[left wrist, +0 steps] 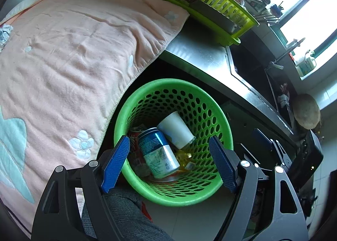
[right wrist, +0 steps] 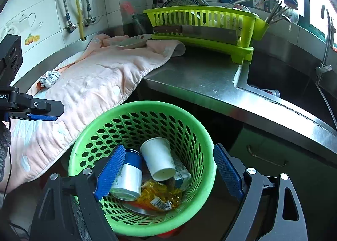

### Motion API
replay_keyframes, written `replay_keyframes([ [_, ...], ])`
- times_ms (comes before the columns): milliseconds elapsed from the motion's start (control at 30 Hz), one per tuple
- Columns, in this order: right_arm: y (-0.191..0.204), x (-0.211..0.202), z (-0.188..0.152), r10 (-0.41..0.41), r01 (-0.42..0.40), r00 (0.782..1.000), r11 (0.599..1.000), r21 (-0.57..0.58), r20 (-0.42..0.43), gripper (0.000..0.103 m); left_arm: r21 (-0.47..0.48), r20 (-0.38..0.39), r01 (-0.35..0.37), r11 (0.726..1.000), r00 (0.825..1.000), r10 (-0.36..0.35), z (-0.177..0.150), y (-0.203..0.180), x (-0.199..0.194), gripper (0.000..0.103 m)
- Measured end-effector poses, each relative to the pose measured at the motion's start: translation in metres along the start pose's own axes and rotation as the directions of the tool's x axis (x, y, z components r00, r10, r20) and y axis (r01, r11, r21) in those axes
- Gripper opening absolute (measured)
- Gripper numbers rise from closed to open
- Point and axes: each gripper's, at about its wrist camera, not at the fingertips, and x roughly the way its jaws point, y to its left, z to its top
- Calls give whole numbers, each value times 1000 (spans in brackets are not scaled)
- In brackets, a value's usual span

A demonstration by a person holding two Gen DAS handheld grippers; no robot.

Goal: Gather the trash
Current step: 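Move both open tools back over the towel toward the wrapper and paper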

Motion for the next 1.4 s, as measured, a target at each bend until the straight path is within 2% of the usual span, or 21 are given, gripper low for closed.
replay_keyframes([
  [267, 16, 0, 10, 17, -16, 1000, 999, -32, 10, 85, -26, 41, -35, 999, 999, 36, 1, 18, -23, 77],
  [600, 49, 6, 30, 75, -73, 997, 994, -86, 22, 89, -91, 93, -80, 993, 992, 88, 6, 51, -53, 77],
  [1067, 103, 20, 63, 158, -151, 987, 971, -183, 25, 92, -179, 144, -132, 975, 977, 159, 12, 103, -88, 77],
  [1400, 156, 34, 89, 232, -221, 973, 936, -272, 8, 93, -257, 174, -184, 949, 957, 233, 13, 149, -120, 77],
])
